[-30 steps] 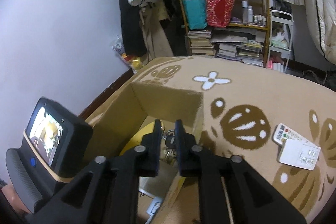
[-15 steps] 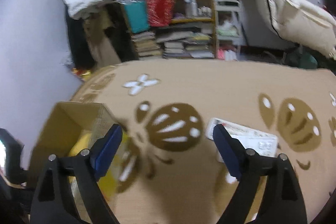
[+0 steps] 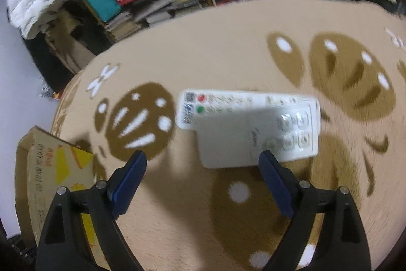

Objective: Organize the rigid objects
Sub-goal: 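Lower the right gripper onto the white Midea remote and grasp it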

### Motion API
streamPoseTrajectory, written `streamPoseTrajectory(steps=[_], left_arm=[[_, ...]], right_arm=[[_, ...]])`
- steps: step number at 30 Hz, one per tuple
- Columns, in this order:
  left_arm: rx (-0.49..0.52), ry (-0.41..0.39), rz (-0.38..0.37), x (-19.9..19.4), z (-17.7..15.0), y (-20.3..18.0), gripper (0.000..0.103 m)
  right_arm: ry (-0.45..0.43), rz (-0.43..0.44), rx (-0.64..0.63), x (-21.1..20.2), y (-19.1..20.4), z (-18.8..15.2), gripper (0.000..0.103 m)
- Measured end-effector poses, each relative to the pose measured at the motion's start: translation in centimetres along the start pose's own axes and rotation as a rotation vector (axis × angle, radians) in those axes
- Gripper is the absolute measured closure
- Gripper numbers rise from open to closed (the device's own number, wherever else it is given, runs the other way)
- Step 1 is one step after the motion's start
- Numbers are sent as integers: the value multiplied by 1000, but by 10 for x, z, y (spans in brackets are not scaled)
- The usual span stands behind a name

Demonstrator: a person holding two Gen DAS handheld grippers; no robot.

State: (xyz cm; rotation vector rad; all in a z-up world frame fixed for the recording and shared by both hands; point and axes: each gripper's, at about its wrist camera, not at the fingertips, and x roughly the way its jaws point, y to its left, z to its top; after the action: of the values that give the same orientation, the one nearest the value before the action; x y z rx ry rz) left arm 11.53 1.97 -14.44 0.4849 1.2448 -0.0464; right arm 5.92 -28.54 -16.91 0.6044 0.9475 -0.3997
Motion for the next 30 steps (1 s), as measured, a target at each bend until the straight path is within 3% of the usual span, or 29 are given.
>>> streamPoseTrajectory(steps=[12, 23, 30], left_arm=[[5, 0, 5, 0, -1, -2, 81], [8, -1, 8, -2, -1, -2, 81], [15, -3, 13, -2, -1, -4, 81]], right_arm=[[38, -99, 118, 0, -27, -4, 9], [20, -9, 291, -3, -59, 3, 9], [-8, -33, 360, -3, -65, 8, 8]])
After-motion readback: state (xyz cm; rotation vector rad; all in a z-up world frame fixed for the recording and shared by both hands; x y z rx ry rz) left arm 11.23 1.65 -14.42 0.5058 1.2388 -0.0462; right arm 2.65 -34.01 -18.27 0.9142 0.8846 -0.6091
